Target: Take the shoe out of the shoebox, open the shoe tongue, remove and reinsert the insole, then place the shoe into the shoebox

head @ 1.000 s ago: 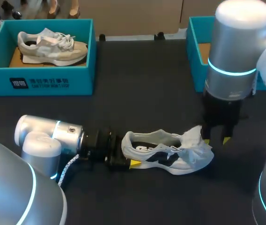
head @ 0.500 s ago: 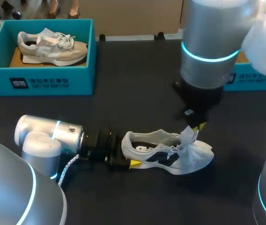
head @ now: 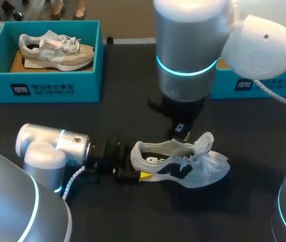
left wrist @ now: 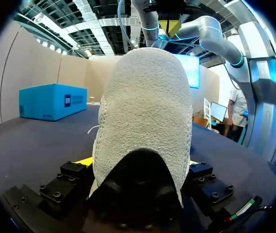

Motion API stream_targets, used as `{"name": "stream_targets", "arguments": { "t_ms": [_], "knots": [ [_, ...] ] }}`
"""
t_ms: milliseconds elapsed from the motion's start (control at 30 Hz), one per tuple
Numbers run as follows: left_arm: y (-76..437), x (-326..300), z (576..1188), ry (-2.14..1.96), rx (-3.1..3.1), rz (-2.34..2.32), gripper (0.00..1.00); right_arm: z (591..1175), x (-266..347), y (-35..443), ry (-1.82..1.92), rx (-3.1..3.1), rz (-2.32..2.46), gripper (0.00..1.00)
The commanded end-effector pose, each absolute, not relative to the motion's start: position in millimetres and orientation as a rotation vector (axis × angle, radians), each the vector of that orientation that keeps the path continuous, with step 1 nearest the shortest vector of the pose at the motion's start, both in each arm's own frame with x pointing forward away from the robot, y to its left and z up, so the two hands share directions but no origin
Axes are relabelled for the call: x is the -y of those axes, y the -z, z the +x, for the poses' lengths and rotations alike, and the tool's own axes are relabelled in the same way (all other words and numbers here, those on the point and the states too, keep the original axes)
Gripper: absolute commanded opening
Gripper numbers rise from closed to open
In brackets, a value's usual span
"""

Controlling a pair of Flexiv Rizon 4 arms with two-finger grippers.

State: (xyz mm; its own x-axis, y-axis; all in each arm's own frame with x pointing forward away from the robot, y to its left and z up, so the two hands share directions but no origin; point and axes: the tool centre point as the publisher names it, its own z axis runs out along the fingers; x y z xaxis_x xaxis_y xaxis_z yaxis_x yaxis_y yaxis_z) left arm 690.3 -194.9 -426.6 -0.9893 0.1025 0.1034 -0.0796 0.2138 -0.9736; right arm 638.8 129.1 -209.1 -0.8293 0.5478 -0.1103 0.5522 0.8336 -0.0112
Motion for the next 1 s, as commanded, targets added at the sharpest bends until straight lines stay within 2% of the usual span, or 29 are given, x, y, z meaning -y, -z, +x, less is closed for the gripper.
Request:
{"name": "stream_targets", "arguments": {
  "t_ms": [33, 133, 533, 900, 1000],
  "knots": [
    [433.4, 195.4, 689.9, -1.879, 2.332, -0.020, 0.00, 642.0, -127.0, 212.0, -0.070, -3.063, 0.442, 0.00],
    [433.4, 195.4, 689.9, -1.879, 2.332, -0.020, 0.00, 642.0, -127.0, 212.0, -0.070, -3.063, 0.442, 0.00],
    [433.4, 195.4, 689.9, -1.879, 2.332, -0.020, 0.00, 658.6, -154.9, 271.5, -0.159, -3.098, 0.171, 0.00],
    [433.4, 195.4, 689.9, -1.879, 2.332, -0.020, 0.00, 660.2, -156.4, 273.8, -0.151, -3.113, 0.174, 0.00],
    [433.4, 195.4, 689.9, -1.879, 2.332, -0.020, 0.00, 673.2, -172.5, 291.3, -0.060, -3.132, 0.129, 0.00]
  ]
}}
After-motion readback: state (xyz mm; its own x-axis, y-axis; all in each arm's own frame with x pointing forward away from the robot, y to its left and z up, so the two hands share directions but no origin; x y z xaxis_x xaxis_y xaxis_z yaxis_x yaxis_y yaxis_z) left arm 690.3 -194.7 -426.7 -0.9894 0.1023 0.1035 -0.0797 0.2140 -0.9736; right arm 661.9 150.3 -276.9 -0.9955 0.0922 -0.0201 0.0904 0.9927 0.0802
